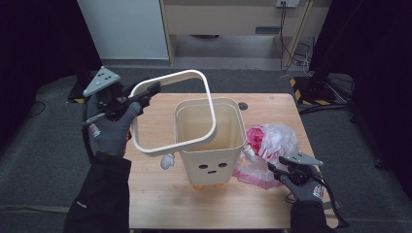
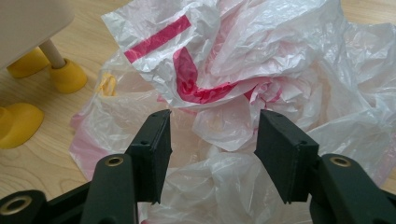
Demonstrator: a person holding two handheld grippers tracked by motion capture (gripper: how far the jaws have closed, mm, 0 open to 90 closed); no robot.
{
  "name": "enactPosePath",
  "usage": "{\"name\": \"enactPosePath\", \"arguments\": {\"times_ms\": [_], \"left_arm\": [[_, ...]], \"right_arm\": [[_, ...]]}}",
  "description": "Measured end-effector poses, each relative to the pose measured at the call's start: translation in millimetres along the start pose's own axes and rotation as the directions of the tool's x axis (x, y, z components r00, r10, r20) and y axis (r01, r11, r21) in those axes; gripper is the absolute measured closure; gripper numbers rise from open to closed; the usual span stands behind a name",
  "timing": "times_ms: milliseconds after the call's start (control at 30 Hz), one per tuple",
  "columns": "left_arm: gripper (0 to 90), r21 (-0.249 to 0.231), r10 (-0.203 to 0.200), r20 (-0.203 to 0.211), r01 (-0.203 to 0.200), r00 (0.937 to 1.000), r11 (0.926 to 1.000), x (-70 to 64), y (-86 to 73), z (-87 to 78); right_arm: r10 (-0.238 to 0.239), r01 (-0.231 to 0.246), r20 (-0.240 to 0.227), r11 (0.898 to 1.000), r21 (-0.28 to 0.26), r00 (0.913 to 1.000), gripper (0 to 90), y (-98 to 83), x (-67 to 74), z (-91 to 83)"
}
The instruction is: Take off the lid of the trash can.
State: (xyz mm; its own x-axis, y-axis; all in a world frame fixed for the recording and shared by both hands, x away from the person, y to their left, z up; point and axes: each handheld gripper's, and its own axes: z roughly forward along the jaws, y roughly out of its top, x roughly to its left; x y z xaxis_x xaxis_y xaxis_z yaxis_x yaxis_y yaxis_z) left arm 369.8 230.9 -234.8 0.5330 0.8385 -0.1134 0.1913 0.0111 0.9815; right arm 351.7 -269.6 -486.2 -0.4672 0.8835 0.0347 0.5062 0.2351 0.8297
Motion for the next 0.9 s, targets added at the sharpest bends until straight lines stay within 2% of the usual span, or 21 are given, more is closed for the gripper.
{"name": "enactPosePath", "arguments": {"times_ms": [100,267,400,533,633,767,900], "left_arm": [[54.7,-0.032,-0.015,-0.023,0.015,0.9996,0.9994,16.2,-5.4,-15.2],[54.7,-0.02,-0.003,-0.085,0.001,0.9964,0.9998,39.1,-19.0,-38.9],[54.7,0.004,-0.029,-0.123,0.03,0.9919,0.9995,57.9,-34.4,-54.0],[54.7,0.007,-0.042,-0.163,0.044,0.9858,0.999,75.8,-51.8,-65.5],[54.6,0.009,-0.031,-0.192,0.033,0.9809,0.9994,85.0,-66.4,-70.1],[54.6,0.042,-0.008,-0.242,0.019,0.9702,0.9989,93.9,-88.7,-71.3],[54.6,0.079,-0.006,-0.278,0.029,0.9605,0.9964,105.3,-111.6,-69.0]], "right_arm": [[0.002,-0.002,0.003,1.0,0.007,1.0,45.1,-0.3,0.4,0.6],[0.001,-0.001,0.004,1.0,0.008,1.0,45.0,-0.4,0.6,1.0],[-0.001,0.001,0.009,1.0,0.01,1.0,45.0,-0.4,0.1,1.2],[0.0,0.0,0.009,1.0,0.014,1.0,44.8,-0.5,0.1,1.7],[-0.001,0.0,0.011,1.0,0.014,0.9999,44.7,-0.4,-0.1,1.8],[0.002,-0.002,0.013,1.0,0.009,0.9999,44.6,-0.2,-0.4,0.9],[0.0,0.0,0.012,1.0,0.011,0.9999,44.5,-0.5,-0.3,0.7]]}}
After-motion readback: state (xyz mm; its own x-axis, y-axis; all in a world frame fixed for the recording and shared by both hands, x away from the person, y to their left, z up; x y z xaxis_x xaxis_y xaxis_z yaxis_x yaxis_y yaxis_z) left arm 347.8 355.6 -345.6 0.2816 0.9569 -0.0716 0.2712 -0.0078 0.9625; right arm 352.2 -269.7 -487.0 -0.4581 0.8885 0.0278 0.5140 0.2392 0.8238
